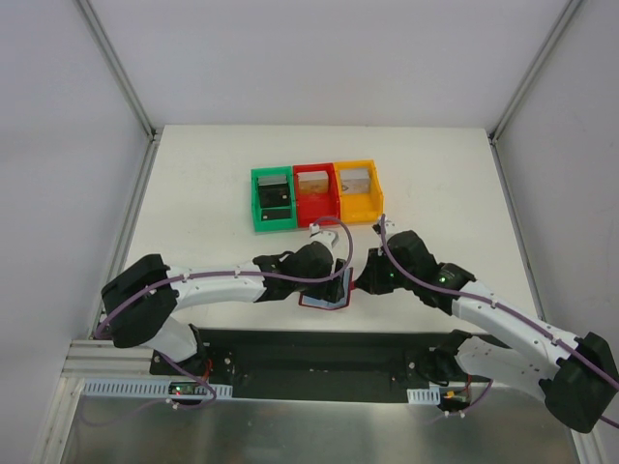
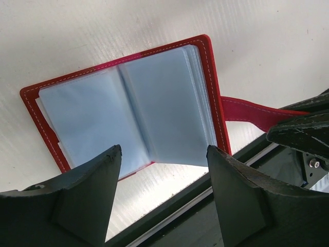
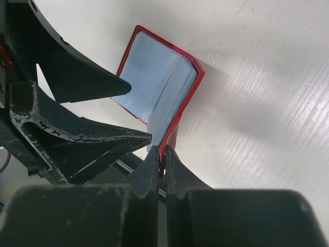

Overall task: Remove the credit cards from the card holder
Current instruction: Remove the credit card from the card holder.

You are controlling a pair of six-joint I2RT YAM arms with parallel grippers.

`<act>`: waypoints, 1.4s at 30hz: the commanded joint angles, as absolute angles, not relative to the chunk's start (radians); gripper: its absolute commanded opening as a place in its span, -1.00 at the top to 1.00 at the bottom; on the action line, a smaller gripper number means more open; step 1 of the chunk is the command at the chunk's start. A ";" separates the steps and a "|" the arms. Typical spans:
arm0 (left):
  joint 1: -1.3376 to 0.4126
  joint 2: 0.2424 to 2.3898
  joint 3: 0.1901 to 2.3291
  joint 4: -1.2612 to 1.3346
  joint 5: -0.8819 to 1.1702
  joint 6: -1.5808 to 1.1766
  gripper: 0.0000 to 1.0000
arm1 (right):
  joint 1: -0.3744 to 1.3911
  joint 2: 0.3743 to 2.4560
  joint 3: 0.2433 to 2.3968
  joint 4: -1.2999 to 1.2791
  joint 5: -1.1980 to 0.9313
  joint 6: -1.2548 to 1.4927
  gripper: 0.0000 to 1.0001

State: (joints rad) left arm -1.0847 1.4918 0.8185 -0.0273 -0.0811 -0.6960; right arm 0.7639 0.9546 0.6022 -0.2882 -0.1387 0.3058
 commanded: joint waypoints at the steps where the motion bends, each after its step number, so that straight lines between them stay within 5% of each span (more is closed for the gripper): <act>1: -1.078 1.482 0.842 -0.005 -0.063 -0.696 -0.32 | 0.769 0.946 0.650 -0.285 -0.146 0.311 1.00; 12: -1.080 1.520 0.854 0.025 -0.034 -0.687 -0.29 | 0.770 0.953 0.653 -0.282 -0.150 0.311 1.00; 26: -1.078 1.522 0.827 0.014 -0.080 -0.681 0.25 | 0.770 0.934 0.664 -0.299 -0.141 0.310 1.00; 36: -0.973 1.385 0.690 0.003 -0.123 -0.722 0.22 | 0.770 0.922 0.657 -0.311 -0.143 0.305 1.00; 42: -0.936 1.244 0.646 -0.035 -0.140 -0.700 -0.04 | 0.770 0.922 0.653 -0.310 -0.144 0.302 1.00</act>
